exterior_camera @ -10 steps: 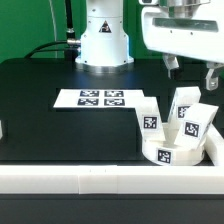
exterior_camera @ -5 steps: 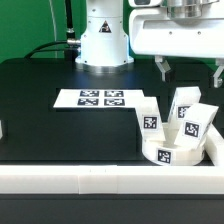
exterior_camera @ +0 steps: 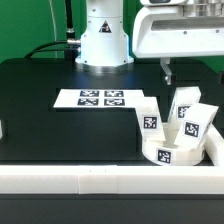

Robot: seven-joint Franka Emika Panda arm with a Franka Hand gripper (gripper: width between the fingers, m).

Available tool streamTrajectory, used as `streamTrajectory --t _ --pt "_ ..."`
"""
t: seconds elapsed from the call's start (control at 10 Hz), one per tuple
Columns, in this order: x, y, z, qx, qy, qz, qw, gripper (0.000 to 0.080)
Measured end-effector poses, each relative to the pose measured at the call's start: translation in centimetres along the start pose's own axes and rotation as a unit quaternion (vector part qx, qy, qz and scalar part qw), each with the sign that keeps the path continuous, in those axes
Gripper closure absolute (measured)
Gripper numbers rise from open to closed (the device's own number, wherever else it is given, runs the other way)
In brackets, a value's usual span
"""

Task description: Assemble stool

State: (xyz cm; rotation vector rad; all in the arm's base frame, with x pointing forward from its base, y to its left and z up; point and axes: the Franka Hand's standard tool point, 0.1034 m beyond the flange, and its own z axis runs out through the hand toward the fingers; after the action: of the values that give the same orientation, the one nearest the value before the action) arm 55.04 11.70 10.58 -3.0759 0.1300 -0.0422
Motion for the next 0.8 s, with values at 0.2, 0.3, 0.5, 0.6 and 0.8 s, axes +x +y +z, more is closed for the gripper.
streamTrajectory --t 0.2,0.3,0.5,0.6,0.8 --pt "0.02 0.11 0.01 0.0 0.0 -0.064 0.998 0.0151" --pt "0.04 0.17 0.02 0.0 0.0 -0.098 0.995 0.0151" --pt "0.15 0.53 0.06 -0.007 0.004 -0.217 0.976 0.0151" --pt "0.12 0.56 0.15 -0.008 0.006 -0.269 0.963 0.0151" --pt "0.18 0.87 0.16 -0.01 0.004 -0.358 0.934 0.0151"
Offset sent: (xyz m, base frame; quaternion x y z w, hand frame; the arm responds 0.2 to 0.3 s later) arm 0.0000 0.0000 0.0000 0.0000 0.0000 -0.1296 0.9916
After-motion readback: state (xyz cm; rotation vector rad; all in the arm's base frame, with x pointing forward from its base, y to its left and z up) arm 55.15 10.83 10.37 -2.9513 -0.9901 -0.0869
